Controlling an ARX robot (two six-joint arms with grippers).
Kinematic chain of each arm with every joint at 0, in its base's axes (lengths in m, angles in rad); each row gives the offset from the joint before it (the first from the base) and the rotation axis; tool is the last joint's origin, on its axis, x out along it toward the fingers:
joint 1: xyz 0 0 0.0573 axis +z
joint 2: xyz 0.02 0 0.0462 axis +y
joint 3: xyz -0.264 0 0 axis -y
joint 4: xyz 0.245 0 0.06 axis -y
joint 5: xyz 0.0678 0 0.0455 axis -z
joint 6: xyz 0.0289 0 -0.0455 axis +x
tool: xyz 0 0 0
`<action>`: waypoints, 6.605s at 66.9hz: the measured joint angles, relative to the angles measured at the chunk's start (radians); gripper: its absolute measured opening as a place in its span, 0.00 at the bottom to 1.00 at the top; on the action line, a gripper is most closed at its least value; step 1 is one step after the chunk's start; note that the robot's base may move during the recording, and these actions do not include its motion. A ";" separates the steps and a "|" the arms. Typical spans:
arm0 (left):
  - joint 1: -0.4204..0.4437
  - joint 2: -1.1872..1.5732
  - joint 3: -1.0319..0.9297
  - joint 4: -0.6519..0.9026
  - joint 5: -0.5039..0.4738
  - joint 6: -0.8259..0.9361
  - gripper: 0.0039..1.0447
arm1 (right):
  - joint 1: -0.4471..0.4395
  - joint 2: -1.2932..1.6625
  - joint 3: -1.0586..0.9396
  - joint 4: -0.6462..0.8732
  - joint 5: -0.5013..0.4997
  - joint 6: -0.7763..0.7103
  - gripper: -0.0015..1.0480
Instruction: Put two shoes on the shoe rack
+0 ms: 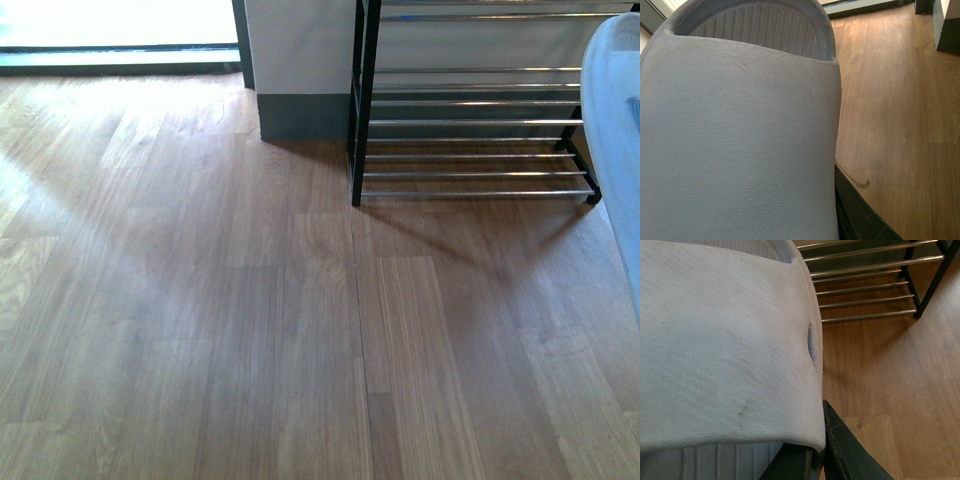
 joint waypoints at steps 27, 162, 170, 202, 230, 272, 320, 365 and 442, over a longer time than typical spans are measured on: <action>0.000 0.001 0.000 0.000 -0.001 0.000 0.02 | 0.000 0.000 0.000 0.000 0.000 0.000 0.01; 0.000 0.002 -0.002 -0.001 -0.002 -0.001 0.02 | 0.000 0.002 0.001 -0.001 -0.004 0.002 0.01; 0.000 0.002 -0.002 -0.001 -0.002 -0.001 0.02 | 0.000 0.001 0.001 -0.001 -0.003 0.002 0.01; 0.000 0.001 -0.002 -0.001 -0.001 -0.001 0.02 | 0.106 0.524 0.539 -0.104 0.122 -0.068 0.01; 0.000 0.001 -0.002 -0.001 -0.001 -0.001 0.02 | 0.149 1.050 1.141 -0.314 0.389 -0.190 0.01; 0.000 0.001 -0.002 -0.001 -0.001 -0.001 0.02 | 0.113 1.189 1.296 -0.289 0.463 -0.270 0.31; 0.000 0.001 -0.002 -0.001 -0.002 -0.001 0.02 | 0.007 0.092 0.172 -0.005 -0.163 -0.027 0.91; 0.000 0.001 -0.002 -0.001 -0.001 -0.001 0.02 | 0.026 -0.253 -0.203 0.378 0.106 -0.085 0.33; 0.000 0.001 -0.002 -0.001 -0.001 -0.001 0.02 | 0.027 -1.025 -0.314 -0.254 0.108 -0.092 0.02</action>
